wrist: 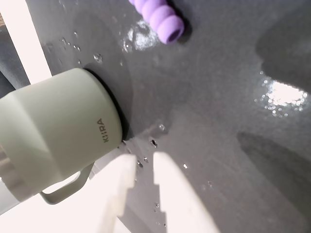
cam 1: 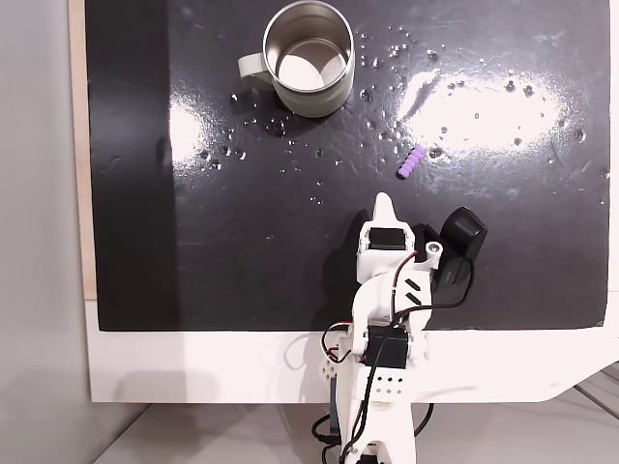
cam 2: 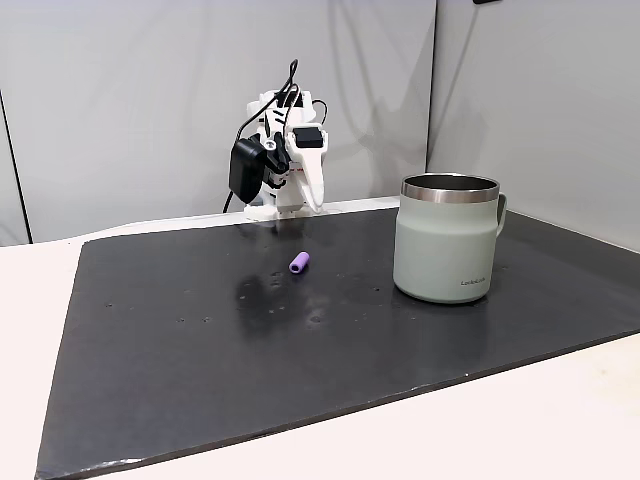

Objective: Grasp a pengrip and put it in the cup.

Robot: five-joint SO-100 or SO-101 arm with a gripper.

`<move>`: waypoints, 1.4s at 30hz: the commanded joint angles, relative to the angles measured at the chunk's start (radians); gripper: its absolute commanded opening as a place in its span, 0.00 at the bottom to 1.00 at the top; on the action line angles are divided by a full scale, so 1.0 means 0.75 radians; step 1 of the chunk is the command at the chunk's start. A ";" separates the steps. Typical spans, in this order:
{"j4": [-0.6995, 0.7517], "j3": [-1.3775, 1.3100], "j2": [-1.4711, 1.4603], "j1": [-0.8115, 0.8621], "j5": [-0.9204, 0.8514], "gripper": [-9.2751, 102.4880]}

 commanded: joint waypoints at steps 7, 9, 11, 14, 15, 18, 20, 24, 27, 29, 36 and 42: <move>-0.039 -0.010 0.016 -0.067 -0.049 0.08; -0.039 -0.010 0.016 -0.067 -0.049 0.08; -0.039 -0.010 0.016 -0.067 -0.049 0.08; -0.008 -0.051 0.016 -0.067 -0.049 0.08; 0.010 -0.082 0.016 -0.067 -0.049 0.08; 0.086 -0.209 0.016 -0.092 -0.072 0.08; 0.155 -0.305 0.002 -0.110 -0.100 0.08; 0.297 -0.520 -0.117 -0.110 -0.157 0.08; 0.382 -0.654 -0.213 -0.106 -0.231 0.08; 0.456 -0.773 -0.327 -0.090 -0.245 0.08; 0.646 -1.182 -0.722 -0.022 -0.321 0.08; 0.747 -1.389 -0.957 -0.027 -0.546 0.08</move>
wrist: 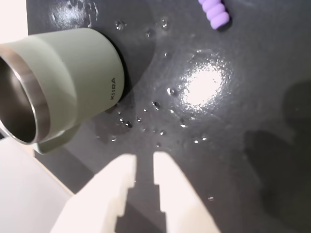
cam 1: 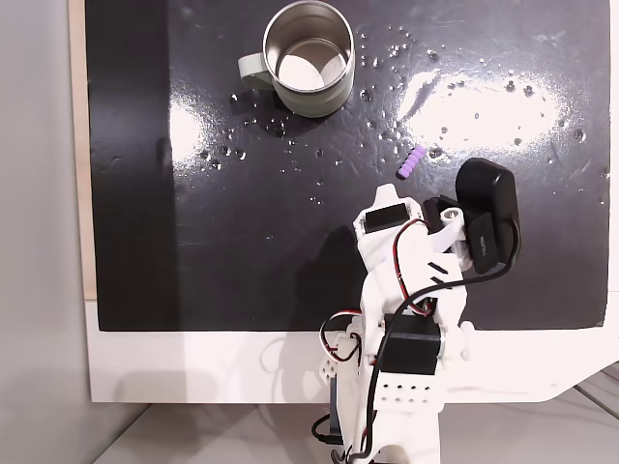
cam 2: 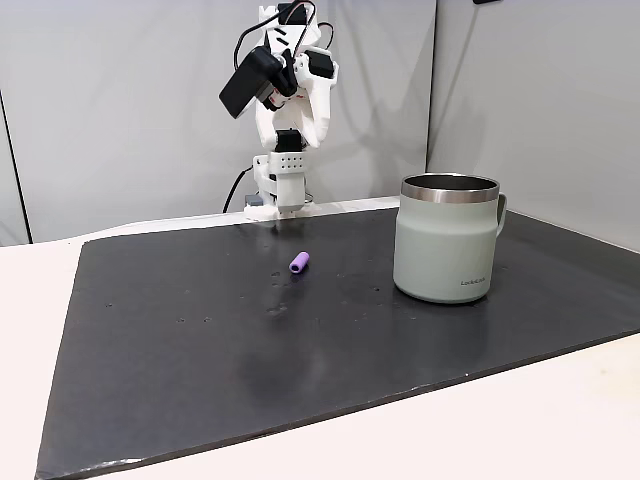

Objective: Grasp a pengrip and put it in the cup.

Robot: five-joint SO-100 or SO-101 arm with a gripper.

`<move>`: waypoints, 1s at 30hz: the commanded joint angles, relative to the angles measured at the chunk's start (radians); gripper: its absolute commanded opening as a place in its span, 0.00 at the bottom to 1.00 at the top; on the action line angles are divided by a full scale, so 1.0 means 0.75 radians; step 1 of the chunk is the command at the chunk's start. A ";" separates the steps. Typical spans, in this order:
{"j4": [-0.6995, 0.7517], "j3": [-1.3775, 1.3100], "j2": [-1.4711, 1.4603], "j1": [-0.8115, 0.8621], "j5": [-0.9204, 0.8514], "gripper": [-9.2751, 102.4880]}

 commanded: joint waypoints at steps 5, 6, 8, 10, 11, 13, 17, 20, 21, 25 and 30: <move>0.104 -0.278 -0.305 0.016 -0.184 0.08; 0.106 -0.292 -0.333 0.020 -0.217 0.08; 0.106 -0.329 -0.403 0.047 -0.274 0.08; 0.106 -0.376 -0.485 0.082 -0.333 0.08; 0.106 -0.401 -0.526 0.100 -0.364 0.08; 0.106 -0.450 -0.610 0.135 -0.423 0.08; 0.088 -0.540 -0.771 0.188 -0.530 0.08; 0.080 -0.638 -0.916 0.211 -0.575 0.09; 0.080 -0.669 -0.963 0.215 -0.581 0.09; 0.082 -0.736 -1.096 0.202 -0.595 0.14; 0.084 -0.744 -1.190 0.180 -0.650 0.22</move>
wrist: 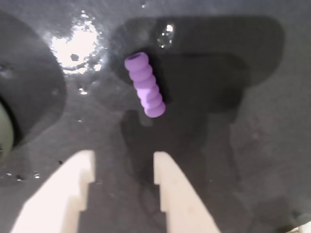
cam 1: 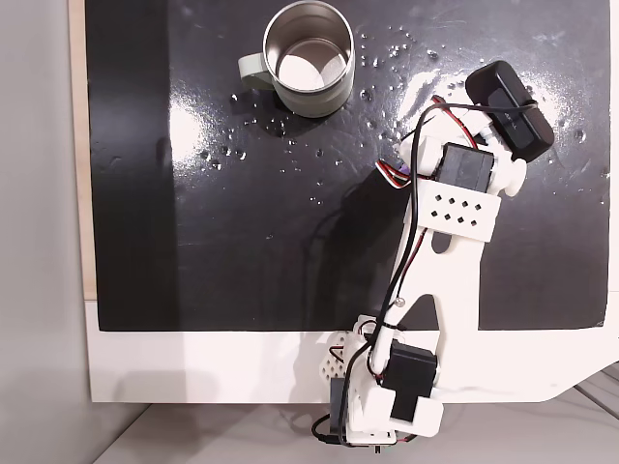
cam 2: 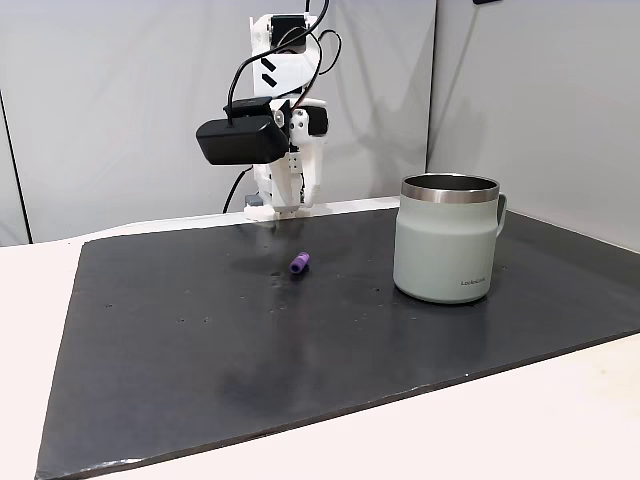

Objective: Grasp a pengrip and put it in the cup.

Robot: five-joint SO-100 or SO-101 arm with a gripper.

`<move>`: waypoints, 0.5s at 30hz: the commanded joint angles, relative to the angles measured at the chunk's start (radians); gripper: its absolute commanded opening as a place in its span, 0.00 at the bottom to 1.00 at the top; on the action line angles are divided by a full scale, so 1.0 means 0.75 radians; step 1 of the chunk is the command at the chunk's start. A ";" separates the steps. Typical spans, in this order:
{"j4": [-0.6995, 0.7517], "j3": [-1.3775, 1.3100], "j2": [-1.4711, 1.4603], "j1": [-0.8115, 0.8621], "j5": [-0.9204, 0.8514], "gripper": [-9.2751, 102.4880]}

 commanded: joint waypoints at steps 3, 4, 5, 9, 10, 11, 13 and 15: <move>-0.014 -0.080 -0.082 -0.006 -0.072 0.25; -0.020 -0.080 -0.104 0.000 -0.086 0.26; -0.031 -0.080 -0.125 0.006 -0.098 0.26; -0.051 -0.108 -0.239 0.035 -0.133 0.26; -0.051 -0.123 -0.272 0.041 -0.141 0.26; -0.051 -0.141 -0.303 0.049 -0.143 0.26; -0.051 -0.176 -0.366 0.059 -0.145 0.26; -0.057 -0.205 -0.419 0.065 -0.145 0.26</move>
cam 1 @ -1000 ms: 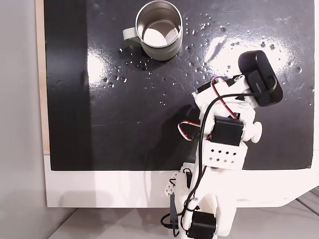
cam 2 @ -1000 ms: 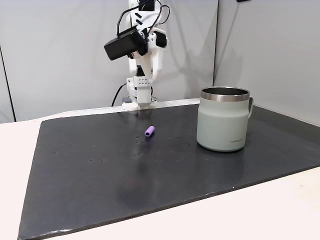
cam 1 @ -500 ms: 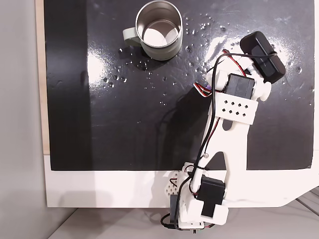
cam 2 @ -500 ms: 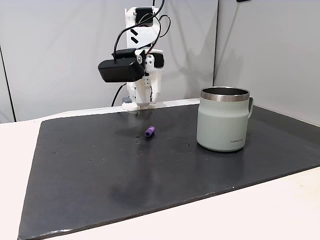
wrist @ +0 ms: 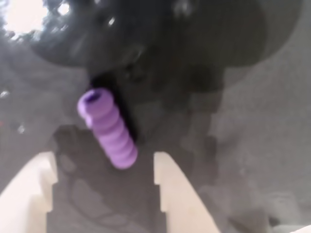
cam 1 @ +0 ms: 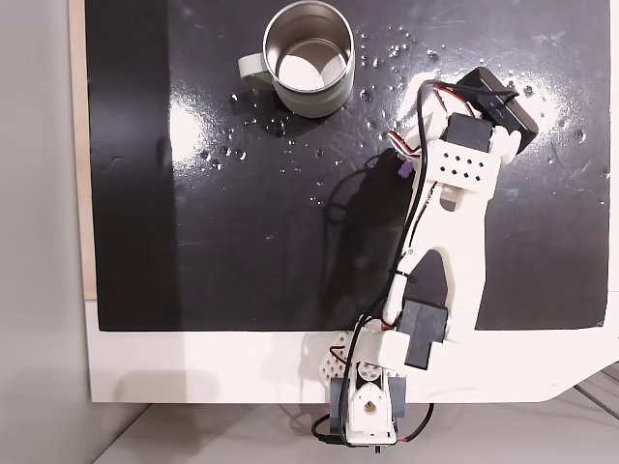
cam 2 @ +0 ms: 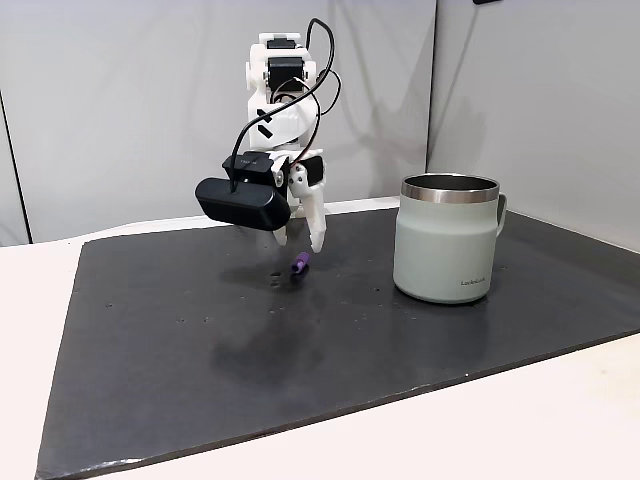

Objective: Grasp a pengrip and put it in the cup.

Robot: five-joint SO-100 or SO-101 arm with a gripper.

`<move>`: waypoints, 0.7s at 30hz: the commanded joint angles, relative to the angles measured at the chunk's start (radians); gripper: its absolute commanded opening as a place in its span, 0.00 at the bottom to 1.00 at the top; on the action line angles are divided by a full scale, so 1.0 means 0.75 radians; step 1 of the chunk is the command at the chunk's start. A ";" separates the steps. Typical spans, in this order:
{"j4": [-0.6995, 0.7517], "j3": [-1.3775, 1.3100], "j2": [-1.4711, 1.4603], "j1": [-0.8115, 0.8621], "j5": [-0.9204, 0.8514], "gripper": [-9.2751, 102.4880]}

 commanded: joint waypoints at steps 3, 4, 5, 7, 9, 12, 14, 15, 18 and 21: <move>-0.053 -0.092 -0.059 0.004 -0.004 0.26; -0.061 -0.092 -0.070 -0.002 0.000 0.26; -0.070 -0.092 -0.082 -0.008 0.004 0.25; -0.084 -0.092 -0.102 -0.020 0.010 0.24; -0.098 -0.080 -0.115 -0.033 0.014 0.20; -0.117 -0.049 -0.115 -0.043 0.016 0.12; -0.119 -0.039 -0.115 -0.043 0.012 0.11; -0.119 -0.037 -0.115 -0.041 0.012 0.10; -0.119 -0.037 -0.106 -0.029 0.018 0.08; -0.098 -0.041 -0.061 -0.020 0.035 0.08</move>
